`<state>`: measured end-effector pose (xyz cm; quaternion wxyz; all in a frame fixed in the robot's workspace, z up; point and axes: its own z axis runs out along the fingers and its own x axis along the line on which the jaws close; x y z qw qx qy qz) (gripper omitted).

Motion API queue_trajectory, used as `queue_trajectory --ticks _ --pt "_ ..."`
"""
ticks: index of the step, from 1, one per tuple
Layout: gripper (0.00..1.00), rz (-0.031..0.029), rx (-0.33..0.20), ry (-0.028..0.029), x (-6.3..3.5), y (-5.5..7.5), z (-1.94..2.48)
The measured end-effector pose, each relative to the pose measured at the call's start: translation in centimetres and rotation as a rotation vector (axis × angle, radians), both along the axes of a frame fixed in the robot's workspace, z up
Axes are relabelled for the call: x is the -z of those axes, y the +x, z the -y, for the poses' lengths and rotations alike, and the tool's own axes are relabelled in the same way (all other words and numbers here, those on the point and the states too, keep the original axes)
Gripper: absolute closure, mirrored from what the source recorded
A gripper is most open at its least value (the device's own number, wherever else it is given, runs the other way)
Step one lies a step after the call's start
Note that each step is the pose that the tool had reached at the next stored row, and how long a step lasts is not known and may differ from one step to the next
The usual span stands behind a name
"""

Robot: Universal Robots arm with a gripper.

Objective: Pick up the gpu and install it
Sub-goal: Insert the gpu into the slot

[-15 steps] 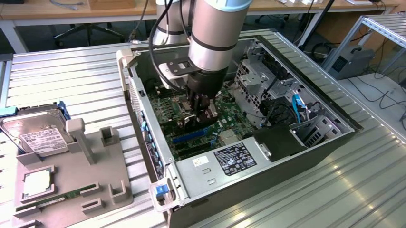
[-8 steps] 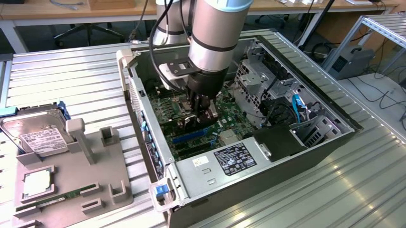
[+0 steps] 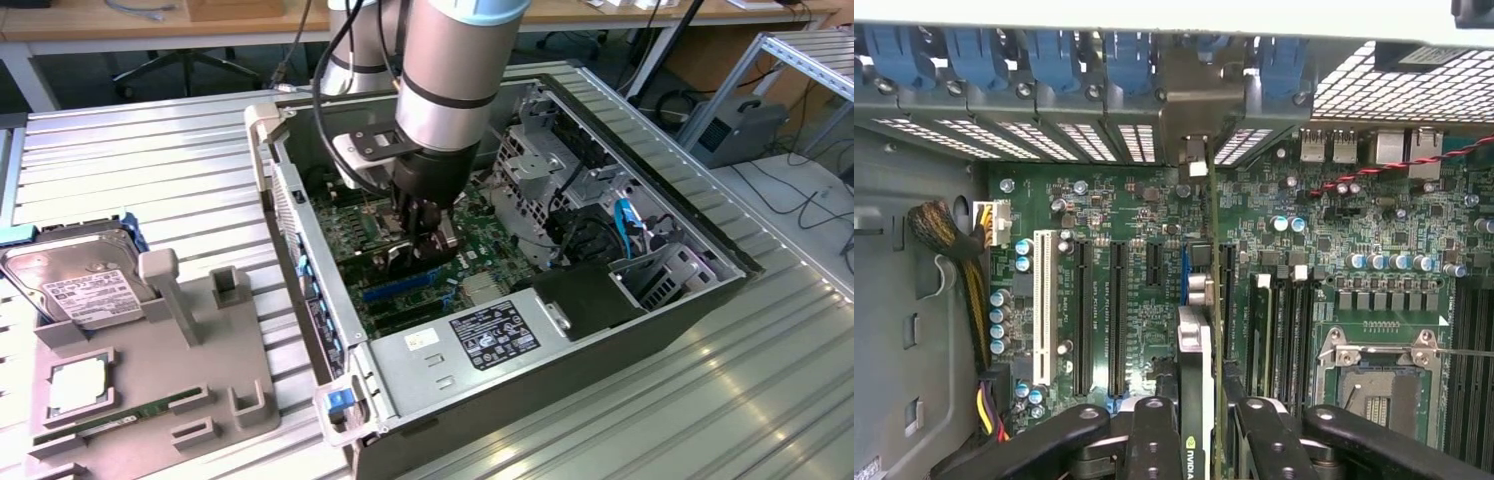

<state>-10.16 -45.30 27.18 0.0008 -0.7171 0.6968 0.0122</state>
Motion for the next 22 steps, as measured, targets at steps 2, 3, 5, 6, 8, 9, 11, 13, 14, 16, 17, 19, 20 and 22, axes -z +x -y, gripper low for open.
queue_trajectory --ticks 2,3,5,6,8,9,11,13,14,16,17,19,20,22 --pt "0.73 -0.0001 0.0 -0.0001 0.0 -0.02 0.0" --pt "0.73 0.0 0.0 0.0001 0.04 -0.02 0.02" --pt "0.73 0.0 0.0 0.0 0.05 -0.02 0.05" --pt "0.73 -0.0001 0.0 0.0 0.08 -0.02 0.06" --pt "0.73 -0.0001 0.0 -0.0001 0.21 -0.02 0.06" --pt "0.73 -0.0002 0.0 -0.0003 0.21 -0.02 0.06" --pt "0.73 0.0 0.0 0.0 0.25 -0.02 0.06" --pt "0.73 0.0 0.0 0.0001 0.33 -0.02 0.06" --pt "0.73 -0.0001 0.0 -0.0002 0.35 -0.02 0.06" --pt "0.73 0.0 0.0 0.0 0.38 -0.02 0.06" --pt "0.73 0.0001 0.0 0.0001 0.44 -0.02 0.06" --pt "0.73 -0.0001 0.0 -0.0001 0.52 -0.02 0.06" --pt "0.73 0.0002 0.0 0.0003 0.6 -0.02 0.06" --pt "0.73 0.0 0.001 0.0001 0.69 -0.02 0.06"
